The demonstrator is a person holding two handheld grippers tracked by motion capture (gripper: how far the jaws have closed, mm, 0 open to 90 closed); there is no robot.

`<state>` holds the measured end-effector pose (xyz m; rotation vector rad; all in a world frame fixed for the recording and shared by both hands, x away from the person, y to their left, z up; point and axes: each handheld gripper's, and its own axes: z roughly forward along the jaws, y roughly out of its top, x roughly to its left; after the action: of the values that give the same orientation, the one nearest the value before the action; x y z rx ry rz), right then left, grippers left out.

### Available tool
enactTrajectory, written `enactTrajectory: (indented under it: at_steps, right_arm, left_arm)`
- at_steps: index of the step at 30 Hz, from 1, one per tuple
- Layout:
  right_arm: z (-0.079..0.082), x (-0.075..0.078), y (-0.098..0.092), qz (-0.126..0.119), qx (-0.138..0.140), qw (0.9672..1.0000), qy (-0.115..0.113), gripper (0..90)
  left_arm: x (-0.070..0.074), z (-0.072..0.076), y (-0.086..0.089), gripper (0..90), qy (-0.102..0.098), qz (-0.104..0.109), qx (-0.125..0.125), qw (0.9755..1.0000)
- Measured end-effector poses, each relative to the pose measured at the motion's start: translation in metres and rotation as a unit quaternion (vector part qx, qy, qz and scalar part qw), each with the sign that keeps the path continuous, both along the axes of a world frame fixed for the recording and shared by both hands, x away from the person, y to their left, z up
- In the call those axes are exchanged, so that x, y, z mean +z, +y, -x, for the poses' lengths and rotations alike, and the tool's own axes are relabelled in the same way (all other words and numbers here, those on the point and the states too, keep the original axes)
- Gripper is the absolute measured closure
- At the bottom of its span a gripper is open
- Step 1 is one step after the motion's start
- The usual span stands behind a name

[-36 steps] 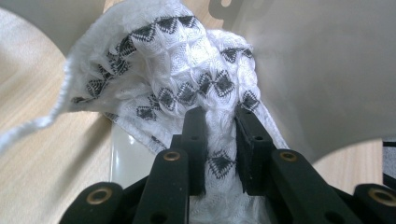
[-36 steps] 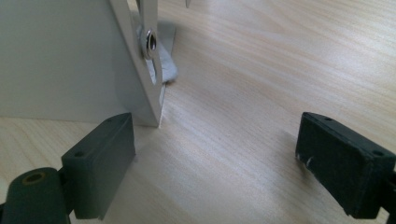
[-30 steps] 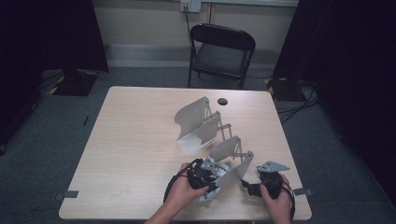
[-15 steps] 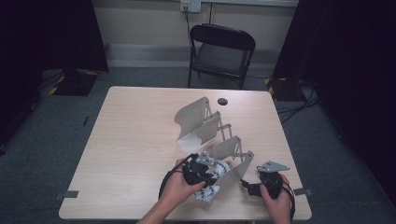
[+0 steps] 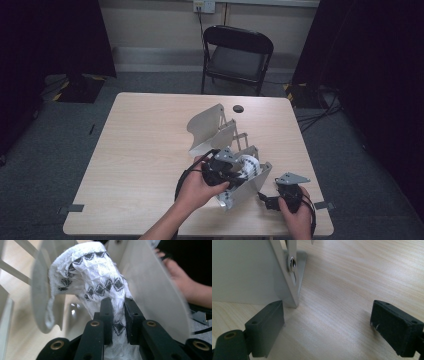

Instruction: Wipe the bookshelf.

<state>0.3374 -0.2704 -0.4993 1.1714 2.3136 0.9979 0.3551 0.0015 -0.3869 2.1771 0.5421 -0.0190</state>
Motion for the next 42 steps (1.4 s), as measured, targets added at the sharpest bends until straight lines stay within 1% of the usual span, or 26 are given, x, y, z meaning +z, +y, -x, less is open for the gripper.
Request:
enactTrajectory:
  at_steps: [3, 4, 5, 6, 7, 8, 9, 12, 14, 15, 16, 17, 20, 22, 23, 24, 25, 27, 28, 32, 33, 34, 35, 38, 39, 42]
  right_arm:
    - [0.000, 0.000, 0.000, 0.000, 0.000, 1.0000, 0.000, 11.3]
    - [0.000, 0.000, 0.000, 0.000, 0.000, 1.0000, 0.000, 11.3]
    - [0.000, 0.000, 0.000, 0.000, 0.000, 1.0000, 0.000, 11.3]
    - [0.000, 0.000, 0.000, 0.000, 0.000, 1.0000, 0.000, 11.3]
    - [0.000, 0.000, 0.000, 0.000, 0.000, 1.0000, 0.000, 11.2]
    - [0.000, 0.000, 0.000, 0.000, 0.000, 1.0000, 0.000, 11.2]
    - [0.000, 0.000, 0.000, -0.001, 0.000, 1.0000, 0.000, 11.2]
    - [0.000, 0.000, 0.000, -0.001, 0.000, 1.0000, 0.000, 11.2]
    - [0.000, 0.000, 0.000, -0.001, 0.000, 1.0000, 0.000, 11.2]
    - [0.000, 0.000, 0.000, -0.001, 0.000, 1.0000, 0.000, 11.2]
    - [0.000, 0.000, 0.000, -0.001, 0.000, 1.0000, 0.000, 11.2]
    - [0.000, 0.000, 0.000, -0.001, 0.001, 1.0000, 0.000, 11.2]
    - [0.000, 0.000, 0.000, -0.001, 0.000, 1.0000, 0.000, 11.2]
    - [0.000, 0.000, 0.000, -0.001, 0.001, 1.0000, 0.000, 11.2]
    - [0.000, 0.000, 0.000, -0.001, 0.001, 1.0000, 0.000, 11.2]
    - [0.000, 0.000, 0.000, -0.001, 0.001, 1.0000, 0.000, 11.2]
    - [0.000, 0.000, 0.000, -0.001, 0.001, 1.0000, 0.000, 11.2]
    - [0.000, 0.000, 0.000, -0.001, 0.001, 1.0000, 0.000, 11.2]
    - [0.000, 0.000, 0.000, -0.001, 0.001, 1.0000, 0.000, 11.2]
    - [0.000, 0.000, 0.000, -0.001, 0.001, 1.0000, 0.000, 11.2]
    - [0.000, 0.000, 0.000, -0.001, 0.001, 1.0000, 0.000, 11.2]
    - [0.000, 0.000, 0.000, -0.001, 0.001, 1.0000, 0.000, 11.2]
    - [0.000, 0.000, 0.000, -0.001, 0.001, 1.0000, 0.000, 11.2]
    - [0.000, 0.000, 0.000, -0.001, 0.001, 1.0000, 0.000, 11.2]
    - [0.000, 0.000, 0.000, -0.001, 0.001, 1.0000, 0.000, 11.2]
    - [0.000, 0.000, 0.000, -0.001, 0.001, 1.0000, 0.000, 11.2]
  left_arm:
    - [-0.014, -0.001, -0.002, 78.9, 0.009, -0.007, -0.004, 0.9999]
    - [-0.014, -0.001, -0.002, 78.9, 0.009, -0.007, -0.004, 0.9999]
    - [-0.023, -0.001, -0.004, 78.9, 0.015, -0.009, -0.004, 0.9998]
    - [-0.027, -0.001, -0.005, 78.8, 0.018, -0.012, -0.003, 0.9998]
    - [-0.030, -0.001, -0.006, 78.9, 0.020, -0.013, -0.002, 0.9997]
    - [-0.035, -0.001, -0.006, 78.9, 0.021, -0.020, -0.003, 0.9996]
    - [-0.038, -0.001, -0.007, 78.9, 0.021, -0.023, -0.003, 0.9995]
    - [-0.049, -0.002, -0.007, 78.8, 0.024, -0.027, 0.000, 0.9993]
    - [-0.057, -0.001, -0.008, 78.8, 0.027, -0.026, 0.005, 0.9993]
    - [-0.060, -0.001, -0.008, 78.8, 0.027, -0.030, 0.004, 0.9992]
    - [-0.060, -0.001, -0.008, 78.8, 0.027, -0.030, 0.004, 0.9992]
    - [-0.066, -0.001, -0.008, 78.8, 0.030, -0.032, 0.005, 0.9990]
    - [-0.073, -0.002, -0.008, 78.6, 0.035, -0.031, 0.010, 0.9989]
    - [-0.075, -0.002, -0.008, 78.6, 0.036, -0.033, 0.011, 0.9988]
    - [-0.078, -0.001, -0.009, 78.6, 0.034, -0.041, 0.013, 0.9985]
    - [-0.079, -0.002, -0.008, 78.5, 0.031, -0.050, 0.010, 0.9982]
    - [-0.079, -0.002, -0.008, 78.5, 0.031, -0.050, 0.010, 0.9982]
    - [-0.085, -0.001, -0.007, 78.4, 0.032, -0.054, 0.014, 0.9979]
    - [-0.086, -0.001, -0.006, 78.3, 0.032, -0.053, 0.014, 0.9980]
    - [-0.087, -0.001, -0.004, 78.3, 0.033, -0.049, 0.017, 0.9981]
    - [-0.086, 0.000, -0.004, 78.3, 0.031, -0.047, 0.016, 0.9982]
    - [-0.084, -0.001, -0.004, 78.3, 0.031, -0.052, 0.015, 0.9981]
    - [-0.083, -0.001, -0.004, 78.3, 0.031, -0.049, 0.017, 0.9982]
    - [-0.075, -0.001, -0.002, 78.3, 0.025, -0.052, 0.012, 0.9983]
    - [-0.071, -0.001, -0.002, 78.3, 0.023, -0.048, 0.014, 0.9985]
    - [-0.058, -0.002, 0.001, 78.3, 0.014, -0.047, 0.013, 0.9987]
